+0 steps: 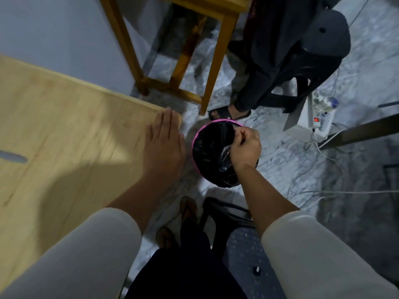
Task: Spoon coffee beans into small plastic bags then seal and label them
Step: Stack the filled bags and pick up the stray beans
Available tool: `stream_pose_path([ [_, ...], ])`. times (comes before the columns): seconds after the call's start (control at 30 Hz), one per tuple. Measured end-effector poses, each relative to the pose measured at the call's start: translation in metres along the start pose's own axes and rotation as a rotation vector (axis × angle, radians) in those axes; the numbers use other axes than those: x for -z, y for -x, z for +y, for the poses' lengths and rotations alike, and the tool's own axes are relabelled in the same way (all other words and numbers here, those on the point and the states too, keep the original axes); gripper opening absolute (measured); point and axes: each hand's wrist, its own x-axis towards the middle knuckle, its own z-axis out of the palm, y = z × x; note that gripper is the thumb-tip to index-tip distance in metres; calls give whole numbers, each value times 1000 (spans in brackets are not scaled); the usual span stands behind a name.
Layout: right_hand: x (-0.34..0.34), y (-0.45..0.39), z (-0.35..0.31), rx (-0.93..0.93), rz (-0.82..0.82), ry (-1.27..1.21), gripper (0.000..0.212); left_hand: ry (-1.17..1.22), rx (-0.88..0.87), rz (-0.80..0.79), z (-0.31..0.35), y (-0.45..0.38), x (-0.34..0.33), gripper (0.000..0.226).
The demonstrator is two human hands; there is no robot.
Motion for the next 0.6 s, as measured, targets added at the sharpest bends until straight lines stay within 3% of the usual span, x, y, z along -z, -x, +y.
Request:
stream_pose_path([
  [0.23, -3, -1, 9, 180, -97, 274, 44, -58, -11, -7, 0, -1, 0, 54],
  [0.37, 0, 2, 1, 306, -218, 408, 46, -64, -2, -45, 1, -1, 2, 57],
  [0.6, 6, 10, -44, 532, -253, 481, 50, -81, 45, -137, 13, -9, 28, 55],
])
